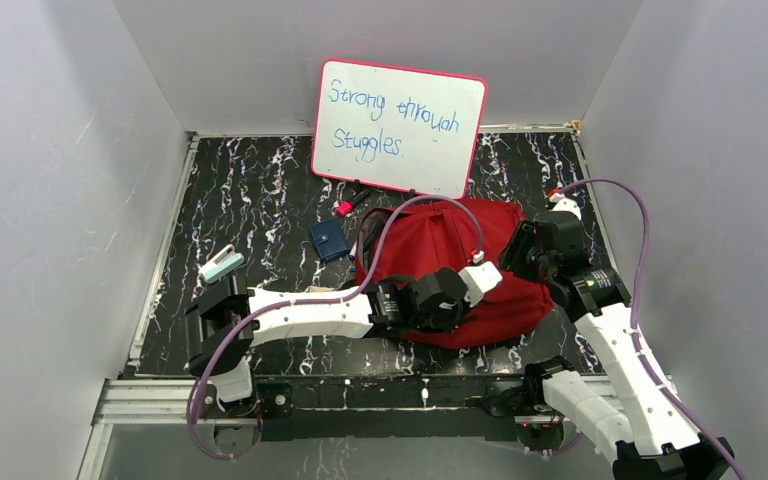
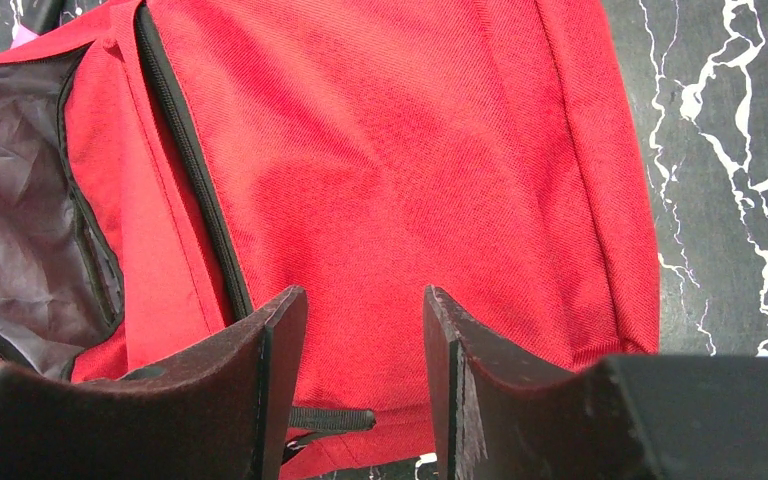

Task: Pack the student bag
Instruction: Zip the student bag at the center of the board.

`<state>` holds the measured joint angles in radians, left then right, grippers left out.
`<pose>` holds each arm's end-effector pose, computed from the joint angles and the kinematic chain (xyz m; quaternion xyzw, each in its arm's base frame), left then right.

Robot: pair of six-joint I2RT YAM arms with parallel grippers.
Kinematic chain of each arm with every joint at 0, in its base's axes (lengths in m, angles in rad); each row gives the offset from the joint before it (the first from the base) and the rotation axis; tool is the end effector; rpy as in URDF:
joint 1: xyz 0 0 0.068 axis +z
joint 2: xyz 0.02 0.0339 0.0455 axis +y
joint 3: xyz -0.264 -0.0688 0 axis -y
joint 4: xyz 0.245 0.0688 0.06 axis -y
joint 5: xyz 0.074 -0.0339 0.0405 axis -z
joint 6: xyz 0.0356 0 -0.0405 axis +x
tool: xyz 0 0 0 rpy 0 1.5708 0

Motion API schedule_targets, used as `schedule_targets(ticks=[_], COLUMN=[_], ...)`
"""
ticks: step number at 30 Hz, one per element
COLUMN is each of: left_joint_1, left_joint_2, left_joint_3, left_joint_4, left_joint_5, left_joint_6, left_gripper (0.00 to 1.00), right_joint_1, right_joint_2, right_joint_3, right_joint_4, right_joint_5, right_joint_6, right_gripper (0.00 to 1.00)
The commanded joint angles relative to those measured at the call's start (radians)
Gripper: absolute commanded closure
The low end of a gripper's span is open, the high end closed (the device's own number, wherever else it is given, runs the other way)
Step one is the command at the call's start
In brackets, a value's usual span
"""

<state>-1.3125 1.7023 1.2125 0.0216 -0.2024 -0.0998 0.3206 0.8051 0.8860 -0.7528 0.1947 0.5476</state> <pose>0.1081 -0.3812 0.2638 0.4395 0.7266 -0.2727 0.4523 0.1556 0.0444 0.3156 0.1435 0.8859 0.1024 0.4291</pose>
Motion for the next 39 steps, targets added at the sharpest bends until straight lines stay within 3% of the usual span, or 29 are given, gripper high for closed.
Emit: schedule_targets(ticks=[1,3,6,22,31,39], left_joint_1=[-0.002,-0.002,-0.005,-0.018,-0.034,-0.034], left_joint_2=[-0.039,-0.029,-0.008,0.097,0.148,0.187], left_joint_3=[-0.005,0.008,0.024,0.073,0.079,0.082], left_joint_4=[0.025,0.026,0.026,0.018,0.017,0.016], left_joint_5=[0.045,0.104,0.165,0.091,0.023,-0.111], left_joint_6=[-0.004,0.013,0.031,0.095,0.135,0.110], left_gripper=[0.90,0.77,0.67,0.63,0.67,0.93], right_joint_1=[-0.004,-0.004,-0.004,-0.004,-0.003,-0.003], right_joint_2=[-0.015,-0.017,-0.020,-0.030,-0.033,-0.036], right_joint_3=[0.003,-0.002,-0.009,-0.019,-0.022,-0.020], right_joint_4=[0.042,0.043,0.044,0.043,0.040,0.034], right_joint_5=[-0.006,-0.009,-0.012,-0.011,-0.006,0.000], right_joint_6=[0.008,0.009,0.014,0.013,0.011,0.008], right_gripper=[0.45,0.45,0.45,0.44,0.44,0.44])
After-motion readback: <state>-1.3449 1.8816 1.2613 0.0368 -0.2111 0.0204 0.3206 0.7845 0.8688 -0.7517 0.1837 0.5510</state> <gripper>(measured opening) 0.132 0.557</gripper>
